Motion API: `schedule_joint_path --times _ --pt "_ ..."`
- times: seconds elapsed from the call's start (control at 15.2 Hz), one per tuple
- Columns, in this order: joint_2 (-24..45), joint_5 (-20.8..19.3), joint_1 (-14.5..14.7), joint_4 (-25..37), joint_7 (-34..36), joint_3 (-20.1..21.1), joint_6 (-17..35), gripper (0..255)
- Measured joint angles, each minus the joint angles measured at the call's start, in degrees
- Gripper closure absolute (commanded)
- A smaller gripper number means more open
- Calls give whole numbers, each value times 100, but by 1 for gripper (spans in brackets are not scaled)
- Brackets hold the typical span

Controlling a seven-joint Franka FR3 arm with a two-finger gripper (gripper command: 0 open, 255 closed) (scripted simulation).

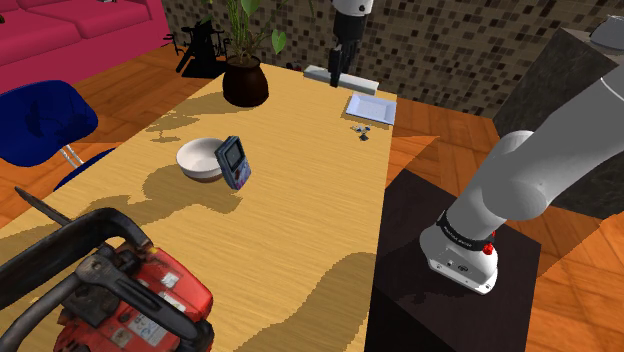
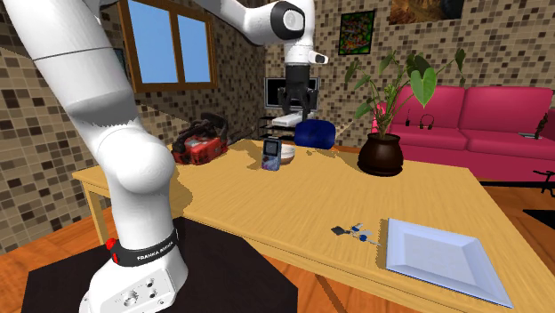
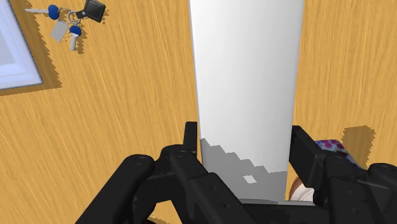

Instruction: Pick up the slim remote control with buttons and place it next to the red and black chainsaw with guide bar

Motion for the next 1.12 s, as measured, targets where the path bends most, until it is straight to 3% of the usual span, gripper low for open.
schedule_joint_path --times 0.33,1.12 --pt "-37 10 30 291 73 47 -328 255" --pt "418 215 681 780 1631 1031 -330 255"
